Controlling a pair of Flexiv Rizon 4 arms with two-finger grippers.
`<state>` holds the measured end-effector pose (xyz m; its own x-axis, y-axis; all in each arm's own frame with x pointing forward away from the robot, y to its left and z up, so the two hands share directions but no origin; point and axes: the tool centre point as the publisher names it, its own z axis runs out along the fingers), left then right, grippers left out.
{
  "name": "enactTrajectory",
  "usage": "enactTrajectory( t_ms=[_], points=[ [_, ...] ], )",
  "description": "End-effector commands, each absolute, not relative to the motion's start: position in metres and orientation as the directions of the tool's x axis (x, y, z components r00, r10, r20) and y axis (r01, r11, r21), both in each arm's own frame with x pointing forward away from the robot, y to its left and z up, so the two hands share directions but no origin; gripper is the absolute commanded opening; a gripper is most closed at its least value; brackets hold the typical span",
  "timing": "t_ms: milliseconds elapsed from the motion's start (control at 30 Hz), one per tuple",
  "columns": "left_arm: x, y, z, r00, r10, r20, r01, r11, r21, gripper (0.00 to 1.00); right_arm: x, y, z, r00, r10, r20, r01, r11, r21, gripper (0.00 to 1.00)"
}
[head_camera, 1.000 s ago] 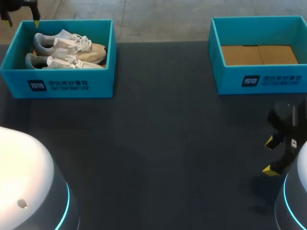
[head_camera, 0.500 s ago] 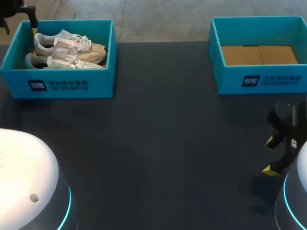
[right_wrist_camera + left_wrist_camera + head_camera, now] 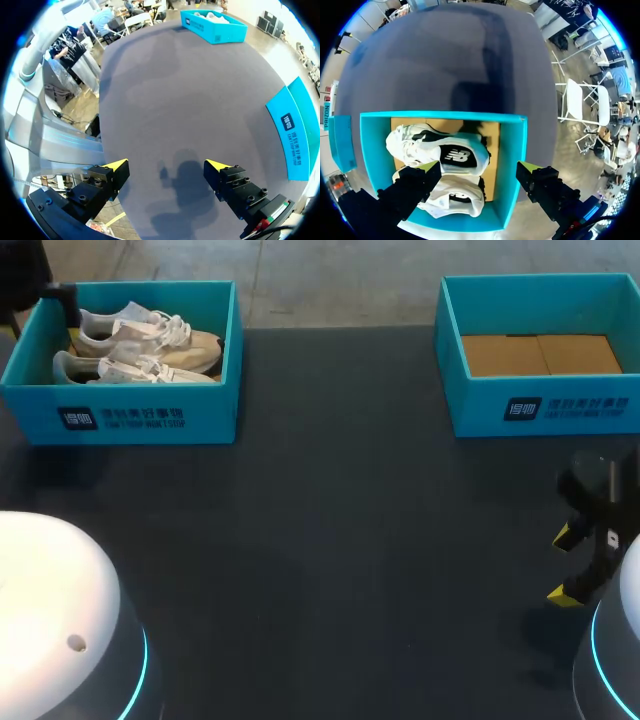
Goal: Take the shoe out of the shoebox, open the shoe tongue, remove and reinsert the insole, then place the shoe into the shoebox
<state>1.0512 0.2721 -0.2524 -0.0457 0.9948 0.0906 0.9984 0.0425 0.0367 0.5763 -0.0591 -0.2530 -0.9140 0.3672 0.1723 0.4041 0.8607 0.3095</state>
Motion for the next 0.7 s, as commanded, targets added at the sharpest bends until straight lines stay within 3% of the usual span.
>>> enactTrajectory(
  t_ms=[33,700],
  points=[
    [1.051,0.272,-0.263,-0.045,0.994,0.099,0.997,0.039,0.065,1.0,0.574,-0.059,-0.254,-0.914,0.369,0.168,0.405,0.86,0.311,1.0],
    [1.066,0.275,-0.302,-0.005,0.996,0.093,0.999,0.002,0.035,1.0,0.574,-0.059,-0.254,-0.914,0.369,0.168,0.405,0.86,0.311,1.0]
  ],
)
